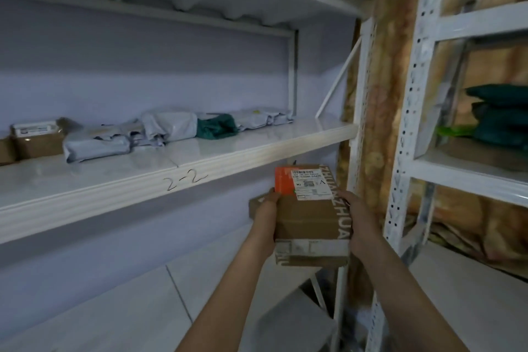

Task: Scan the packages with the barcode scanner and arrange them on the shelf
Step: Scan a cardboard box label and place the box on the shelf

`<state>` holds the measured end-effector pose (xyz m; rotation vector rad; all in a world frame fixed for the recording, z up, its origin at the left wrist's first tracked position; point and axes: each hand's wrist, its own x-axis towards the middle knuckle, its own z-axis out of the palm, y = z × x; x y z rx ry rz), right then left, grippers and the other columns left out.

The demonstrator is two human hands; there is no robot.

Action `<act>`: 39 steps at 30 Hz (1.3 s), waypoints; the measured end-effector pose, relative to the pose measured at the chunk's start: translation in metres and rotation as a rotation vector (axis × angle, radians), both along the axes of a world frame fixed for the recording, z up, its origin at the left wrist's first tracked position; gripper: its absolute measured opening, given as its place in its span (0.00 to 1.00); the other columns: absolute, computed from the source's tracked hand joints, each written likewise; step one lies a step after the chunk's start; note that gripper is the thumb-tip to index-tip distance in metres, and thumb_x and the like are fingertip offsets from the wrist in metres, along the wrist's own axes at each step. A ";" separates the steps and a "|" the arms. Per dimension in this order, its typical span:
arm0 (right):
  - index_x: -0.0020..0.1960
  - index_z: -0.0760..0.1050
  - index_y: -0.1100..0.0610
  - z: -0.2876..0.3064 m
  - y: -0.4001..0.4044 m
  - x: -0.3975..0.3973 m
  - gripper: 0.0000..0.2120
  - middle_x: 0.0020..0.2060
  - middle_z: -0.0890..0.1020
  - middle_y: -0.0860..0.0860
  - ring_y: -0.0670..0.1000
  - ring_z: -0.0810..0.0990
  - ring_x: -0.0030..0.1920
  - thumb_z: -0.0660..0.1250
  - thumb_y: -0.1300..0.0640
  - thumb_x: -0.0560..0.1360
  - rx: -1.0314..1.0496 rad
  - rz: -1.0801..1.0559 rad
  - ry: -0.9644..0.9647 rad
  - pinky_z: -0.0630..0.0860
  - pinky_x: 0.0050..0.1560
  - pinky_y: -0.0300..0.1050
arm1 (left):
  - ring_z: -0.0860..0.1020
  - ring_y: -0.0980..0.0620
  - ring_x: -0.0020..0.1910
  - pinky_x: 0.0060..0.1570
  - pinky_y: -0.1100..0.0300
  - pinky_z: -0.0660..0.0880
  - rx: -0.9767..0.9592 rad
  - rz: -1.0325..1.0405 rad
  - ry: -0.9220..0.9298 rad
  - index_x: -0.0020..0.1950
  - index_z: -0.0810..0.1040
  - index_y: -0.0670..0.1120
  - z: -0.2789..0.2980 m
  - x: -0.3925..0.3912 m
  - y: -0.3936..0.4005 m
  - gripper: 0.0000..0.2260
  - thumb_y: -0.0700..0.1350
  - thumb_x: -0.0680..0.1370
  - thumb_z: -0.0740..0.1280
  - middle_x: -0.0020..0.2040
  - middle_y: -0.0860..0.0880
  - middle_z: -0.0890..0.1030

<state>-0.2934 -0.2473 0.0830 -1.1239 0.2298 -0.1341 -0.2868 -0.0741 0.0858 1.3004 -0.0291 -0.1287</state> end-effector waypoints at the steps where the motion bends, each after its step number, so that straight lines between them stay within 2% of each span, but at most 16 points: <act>1: 0.53 0.85 0.57 0.009 -0.013 0.002 0.11 0.40 0.87 0.56 0.55 0.84 0.34 0.67 0.54 0.78 0.007 -0.006 -0.040 0.80 0.39 0.47 | 0.84 0.47 0.47 0.43 0.57 0.82 0.008 0.001 -0.042 0.62 0.79 0.51 0.011 0.004 -0.013 0.15 0.54 0.81 0.61 0.51 0.45 0.86; 3: 0.48 0.87 0.55 0.024 -0.039 0.006 0.10 0.43 0.88 0.56 0.55 0.86 0.37 0.68 0.53 0.77 0.049 -0.015 -0.115 0.82 0.42 0.48 | 0.83 0.44 0.53 0.54 0.51 0.80 0.036 -0.004 -0.130 0.66 0.76 0.54 0.034 0.010 -0.040 0.14 0.52 0.82 0.59 0.55 0.45 0.84; 5: 0.49 0.87 0.54 0.036 -0.060 0.012 0.09 0.47 0.88 0.56 0.56 0.87 0.42 0.68 0.53 0.76 0.090 -0.013 -0.173 0.82 0.48 0.52 | 0.82 0.42 0.56 0.61 0.44 0.77 0.053 -0.013 -0.186 0.67 0.75 0.54 0.053 0.019 -0.062 0.15 0.52 0.82 0.59 0.57 0.45 0.83; 8: 0.54 0.85 0.55 0.056 -0.077 0.028 0.12 0.51 0.87 0.57 0.60 0.85 0.51 0.69 0.52 0.76 0.114 -0.028 -0.184 0.78 0.58 0.59 | 0.83 0.43 0.53 0.56 0.47 0.79 0.061 -0.021 -0.249 0.64 0.77 0.53 0.075 0.036 -0.082 0.14 0.51 0.81 0.59 0.54 0.46 0.85; 10: 0.56 0.84 0.56 0.071 -0.085 0.044 0.13 0.50 0.87 0.57 0.59 0.85 0.48 0.68 0.52 0.76 0.129 -0.019 -0.194 0.80 0.55 0.56 | 0.84 0.46 0.49 0.47 0.53 0.81 0.045 -0.013 -0.290 0.60 0.79 0.54 0.089 0.052 -0.091 0.12 0.50 0.81 0.59 0.51 0.48 0.86; 12: 0.56 0.85 0.57 0.085 -0.091 0.063 0.14 0.49 0.87 0.57 0.58 0.85 0.45 0.68 0.52 0.75 0.137 -0.007 -0.229 0.80 0.52 0.53 | 0.85 0.48 0.48 0.45 0.55 0.82 0.036 0.001 -0.330 0.60 0.80 0.55 0.102 0.071 -0.097 0.12 0.51 0.81 0.60 0.50 0.49 0.86; 16: 0.43 0.84 0.56 0.112 -0.098 0.108 0.13 0.39 0.86 0.54 0.54 0.84 0.36 0.64 0.50 0.77 0.139 -0.095 -0.309 0.79 0.44 0.47 | 0.83 0.43 0.54 0.58 0.44 0.78 0.038 0.060 -0.422 0.65 0.76 0.51 0.127 0.117 -0.107 0.15 0.52 0.80 0.60 0.56 0.45 0.84; 20: 0.35 0.77 0.53 0.143 -0.102 0.160 0.17 0.29 0.83 0.49 0.49 0.81 0.27 0.61 0.49 0.79 0.125 -0.180 -0.359 0.76 0.30 0.39 | 0.81 0.44 0.55 0.59 0.42 0.77 0.050 0.149 -0.473 0.66 0.72 0.53 0.157 0.172 -0.112 0.17 0.52 0.78 0.59 0.57 0.46 0.82; 22: 0.33 0.79 0.53 0.155 -0.103 0.185 0.19 0.30 0.84 0.50 0.49 0.82 0.27 0.61 0.49 0.78 0.095 -0.154 -0.383 0.77 0.27 0.37 | 0.81 0.45 0.54 0.57 0.45 0.79 0.066 0.151 -0.469 0.66 0.72 0.54 0.175 0.198 -0.111 0.17 0.53 0.77 0.59 0.57 0.46 0.81; 24: 0.31 0.84 0.53 0.168 -0.103 0.211 0.20 0.32 0.85 0.49 0.48 0.84 0.28 0.63 0.49 0.78 0.054 -0.121 -0.408 0.77 0.26 0.37 | 0.83 0.45 0.51 0.48 0.50 0.82 0.040 0.124 -0.470 0.65 0.73 0.52 0.192 0.225 -0.109 0.18 0.53 0.76 0.59 0.55 0.45 0.83; 26: 0.37 0.86 0.51 0.178 -0.102 0.234 0.16 0.36 0.87 0.50 0.49 0.86 0.32 0.65 0.48 0.77 -0.002 -0.098 -0.433 0.78 0.28 0.38 | 0.85 0.46 0.46 0.41 0.53 0.82 0.058 0.075 -0.479 0.65 0.75 0.50 0.206 0.248 -0.109 0.19 0.54 0.75 0.60 0.52 0.45 0.85; 29: 0.37 0.86 0.48 0.188 -0.103 0.274 0.15 0.39 0.88 0.50 0.51 0.87 0.37 0.65 0.46 0.76 -0.054 -0.089 -0.431 0.81 0.33 0.43 | 0.85 0.45 0.45 0.42 0.52 0.83 0.131 0.048 -0.498 0.66 0.74 0.49 0.220 0.287 -0.114 0.22 0.55 0.75 0.60 0.52 0.44 0.85; 31: 0.38 0.86 0.49 0.193 -0.104 0.300 0.14 0.41 0.88 0.52 0.55 0.87 0.42 0.65 0.47 0.75 -0.063 -0.143 -0.407 0.83 0.42 0.51 | 0.86 0.45 0.44 0.41 0.53 0.82 0.137 0.036 -0.485 0.65 0.75 0.49 0.225 0.307 -0.118 0.21 0.55 0.75 0.60 0.50 0.44 0.86; 33: 0.43 0.85 0.53 0.199 -0.108 0.326 0.13 0.45 0.88 0.55 0.58 0.86 0.48 0.64 0.47 0.73 -0.047 -0.262 -0.358 0.81 0.49 0.53 | 0.85 0.46 0.43 0.37 0.57 0.81 0.160 0.031 -0.475 0.64 0.76 0.48 0.228 0.323 -0.124 0.19 0.54 0.76 0.60 0.49 0.44 0.86; 35: 0.43 0.83 0.52 0.204 -0.114 0.353 0.14 0.49 0.87 0.55 0.57 0.85 0.50 0.62 0.45 0.71 -0.045 -0.372 -0.329 0.80 0.49 0.51 | 0.84 0.48 0.45 0.37 0.61 0.77 0.254 0.044 -0.498 0.65 0.74 0.48 0.232 0.338 -0.131 0.19 0.54 0.77 0.60 0.52 0.44 0.85; 39: 0.38 0.76 0.51 0.211 -0.129 0.405 0.17 0.44 0.83 0.52 0.56 0.82 0.47 0.59 0.41 0.75 -0.100 -0.443 -0.320 0.77 0.51 0.52 | 0.79 0.54 0.48 0.37 0.62 0.73 0.424 0.072 -0.540 0.71 0.68 0.51 0.236 0.364 -0.138 0.23 0.56 0.78 0.63 0.54 0.50 0.81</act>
